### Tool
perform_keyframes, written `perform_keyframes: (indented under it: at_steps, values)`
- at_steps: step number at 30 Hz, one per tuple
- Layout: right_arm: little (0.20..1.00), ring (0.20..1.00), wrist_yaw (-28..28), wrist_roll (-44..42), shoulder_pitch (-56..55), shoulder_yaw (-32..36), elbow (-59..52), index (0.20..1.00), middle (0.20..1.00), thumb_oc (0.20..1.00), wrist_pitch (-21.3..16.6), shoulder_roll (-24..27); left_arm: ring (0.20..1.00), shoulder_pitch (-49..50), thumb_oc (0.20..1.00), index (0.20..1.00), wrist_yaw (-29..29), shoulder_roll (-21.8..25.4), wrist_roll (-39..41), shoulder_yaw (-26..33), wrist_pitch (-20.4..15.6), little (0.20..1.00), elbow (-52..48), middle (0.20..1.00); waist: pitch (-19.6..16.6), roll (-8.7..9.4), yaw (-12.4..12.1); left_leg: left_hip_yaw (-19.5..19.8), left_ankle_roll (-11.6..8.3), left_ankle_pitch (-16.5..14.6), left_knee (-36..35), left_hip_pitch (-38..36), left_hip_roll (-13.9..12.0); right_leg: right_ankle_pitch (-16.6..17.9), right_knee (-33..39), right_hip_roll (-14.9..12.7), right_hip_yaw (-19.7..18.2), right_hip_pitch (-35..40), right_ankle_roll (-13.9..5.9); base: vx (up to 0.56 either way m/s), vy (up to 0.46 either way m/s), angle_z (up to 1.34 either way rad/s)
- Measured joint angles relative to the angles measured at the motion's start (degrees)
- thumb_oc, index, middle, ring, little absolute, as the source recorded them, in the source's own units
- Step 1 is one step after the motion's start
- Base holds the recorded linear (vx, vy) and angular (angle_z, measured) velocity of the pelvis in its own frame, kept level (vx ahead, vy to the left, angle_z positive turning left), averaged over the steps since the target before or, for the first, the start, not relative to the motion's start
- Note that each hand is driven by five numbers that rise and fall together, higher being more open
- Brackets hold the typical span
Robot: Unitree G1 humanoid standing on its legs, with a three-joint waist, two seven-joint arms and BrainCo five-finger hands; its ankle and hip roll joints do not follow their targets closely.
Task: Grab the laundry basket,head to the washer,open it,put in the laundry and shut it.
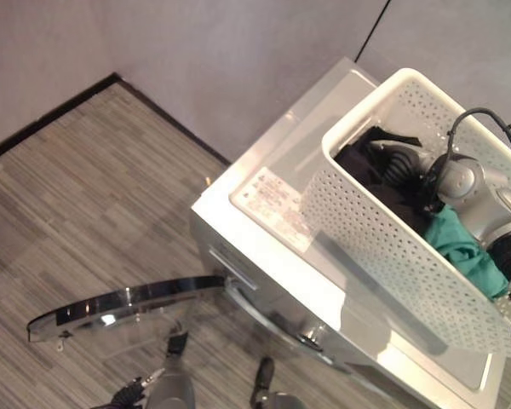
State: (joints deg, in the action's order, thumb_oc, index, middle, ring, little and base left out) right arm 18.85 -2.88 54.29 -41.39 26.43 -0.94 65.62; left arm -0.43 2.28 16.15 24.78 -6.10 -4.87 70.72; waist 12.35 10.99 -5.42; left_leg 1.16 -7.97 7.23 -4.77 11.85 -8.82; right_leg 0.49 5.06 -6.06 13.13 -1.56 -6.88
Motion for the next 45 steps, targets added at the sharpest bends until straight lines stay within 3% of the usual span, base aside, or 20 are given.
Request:
perform_keyframes:
  at_steps: [6, 15, 26, 38, 45]
  values:
    - [0.200, 0.200, -0.3, 0.6, 0.6, 2.0, 0.2, 0.200, 0.200, 0.200, 0.1, -0.5, 1.000, 0.0, 1.000, 1.000, -0.4, -0.1, -0.2, 0.1, 0.1, 1.000, 0.2, 1.000, -0.1, -0.27, 0.0, -0.1, 0.12, 0.2, -0.3, -1.0, 0.2, 0.0, 0.0, -0.2, -0.1, 0.7, 0.06, 0.02, 0.013, 0.00]
    - [0.200, 0.200, -2.8, 0.2, -0.7, 2.5, 1.3, 0.200, 0.200, 0.200, 0.1, -2.1, 1.000, 0.0, 1.000, 1.000, -1.4, -1.2, -1.5, 0.3, 0.1, 1.000, 0.4, 1.000, -1.5, -2.60, 0.1, -0.3, 0.34, 0.1, -0.4, -2.6, 0.5, 0.1, -0.1, -0.6, -0.4, 2.1, 0.05, 0.01, 0.010, 0.00]
    - [0.200, 0.200, -7.0, -7.6, -4.7, 11.1, 1.4, 0.200, 0.200, 0.200, -0.5, -2.2, 1.000, 0.6, 1.000, 1.000, -1.9, -1.6, -3.8, 0.9, 0.1, 1.000, 2.4, 1.000, -5.2, -3.55, 2.1, -0.5, 1.00, -0.4, -0.4, -5.0, 1.1, 0.0, 0.0, -1.3, -0.7, 4.4, 0.04, 0.03, 0.019, -0.01]
    - [0.200, 0.200, -21.2, -9.1, -5.1, 26.2, -6.8, 0.200, 0.200, 0.200, -1.7, -3.5, 1.000, 1.7, 1.000, 1.000, -2.1, -3.2, -6.2, 2.4, 0.2, 1.000, 4.2, 1.000, -8.8, -5.93, 3.4, -3.2, 2.12, -1.2, -0.5, -8.3, 1.5, -0.1, 0.0, -1.8, -3.3, 5.9, -0.04, 0.02, 0.027, -0.11]
    - [0.200, 0.200, -30.5, 3.0, -5.5, 31.3, -10.6, 0.200, 0.200, 0.200, -1.4, -4.4, 1.000, 1.7, 1.000, 1.000, -3.8, -3.3, -9.4, 1.9, 0.9, 1.000, 4.1, 1.000, -8.9, -5.89, 3.7, -3.1, 2.27, -1.3, -0.5, -8.9, 1.7, -0.1, 0.0, -1.9, -3.2, 6.7, -0.06, 0.00, 0.005, 0.00]
